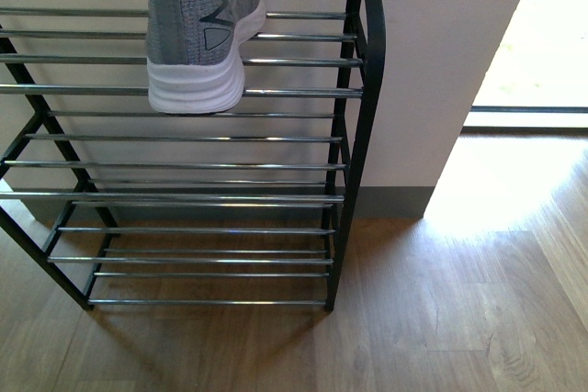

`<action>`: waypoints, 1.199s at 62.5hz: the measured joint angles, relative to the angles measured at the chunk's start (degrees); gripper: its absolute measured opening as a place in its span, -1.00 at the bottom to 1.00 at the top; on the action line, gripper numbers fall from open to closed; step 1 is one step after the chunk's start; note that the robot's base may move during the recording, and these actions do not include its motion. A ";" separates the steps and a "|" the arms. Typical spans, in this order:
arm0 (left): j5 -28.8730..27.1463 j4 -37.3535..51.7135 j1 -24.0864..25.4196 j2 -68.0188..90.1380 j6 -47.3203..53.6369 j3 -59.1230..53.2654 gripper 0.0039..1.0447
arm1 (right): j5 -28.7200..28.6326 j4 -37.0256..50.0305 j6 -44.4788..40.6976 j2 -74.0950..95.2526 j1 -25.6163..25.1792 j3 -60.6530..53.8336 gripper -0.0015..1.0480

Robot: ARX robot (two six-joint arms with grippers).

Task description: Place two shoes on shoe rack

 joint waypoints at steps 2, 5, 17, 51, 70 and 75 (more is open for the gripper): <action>-0.02 -0.48 0.48 -0.79 0.00 -0.28 -0.99 | 0.00 0.00 0.00 0.00 0.00 0.00 -0.95; 0.22 -1.18 0.63 -1.84 0.02 -0.59 -0.99 | 0.02 0.00 0.00 0.00 0.00 0.00 -0.95; 0.55 -4.39 0.66 -6.51 0.02 -2.03 -0.99 | -0.02 0.00 0.00 0.00 0.00 0.00 -0.95; 0.59 -11.15 0.68 -16.22 0.04 -3.98 -0.99 | 0.00 0.00 0.00 0.00 0.00 0.00 -0.95; 0.59 -15.67 0.68 -20.81 0.04 -3.98 -0.99 | 0.00 0.00 0.00 0.00 0.00 0.00 -0.95; 0.59 -19.17 0.68 -23.58 0.04 -3.96 -0.99 | -0.02 0.00 0.00 0.00 0.00 0.00 -0.95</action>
